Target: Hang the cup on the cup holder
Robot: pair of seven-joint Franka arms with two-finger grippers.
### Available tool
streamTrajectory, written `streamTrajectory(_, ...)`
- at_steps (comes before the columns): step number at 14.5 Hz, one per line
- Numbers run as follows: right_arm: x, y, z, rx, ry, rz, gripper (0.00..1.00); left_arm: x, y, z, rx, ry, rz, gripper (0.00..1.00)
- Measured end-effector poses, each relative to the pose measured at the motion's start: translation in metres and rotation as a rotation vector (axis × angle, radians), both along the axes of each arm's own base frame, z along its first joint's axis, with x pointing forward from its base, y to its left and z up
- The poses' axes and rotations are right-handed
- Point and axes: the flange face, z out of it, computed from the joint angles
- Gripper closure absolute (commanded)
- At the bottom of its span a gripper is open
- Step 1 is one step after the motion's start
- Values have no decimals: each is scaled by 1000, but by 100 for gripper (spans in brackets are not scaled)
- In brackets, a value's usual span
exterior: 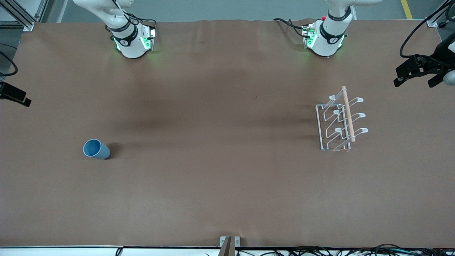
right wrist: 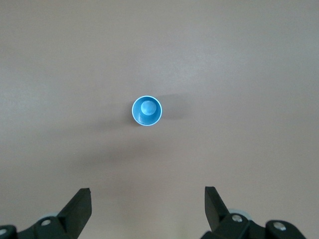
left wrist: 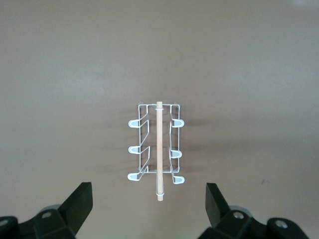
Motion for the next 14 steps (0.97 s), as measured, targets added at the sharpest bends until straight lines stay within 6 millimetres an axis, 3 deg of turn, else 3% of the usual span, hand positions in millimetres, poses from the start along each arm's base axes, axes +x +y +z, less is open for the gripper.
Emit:
streamTrajectory(11,2,0,1,-2,-19,1,0,1,1,-2,0,3,5,0)
streamTrajectory(14,14,-1,-18,-4,-26,32,0,1,1,-2,0,4,5,0)
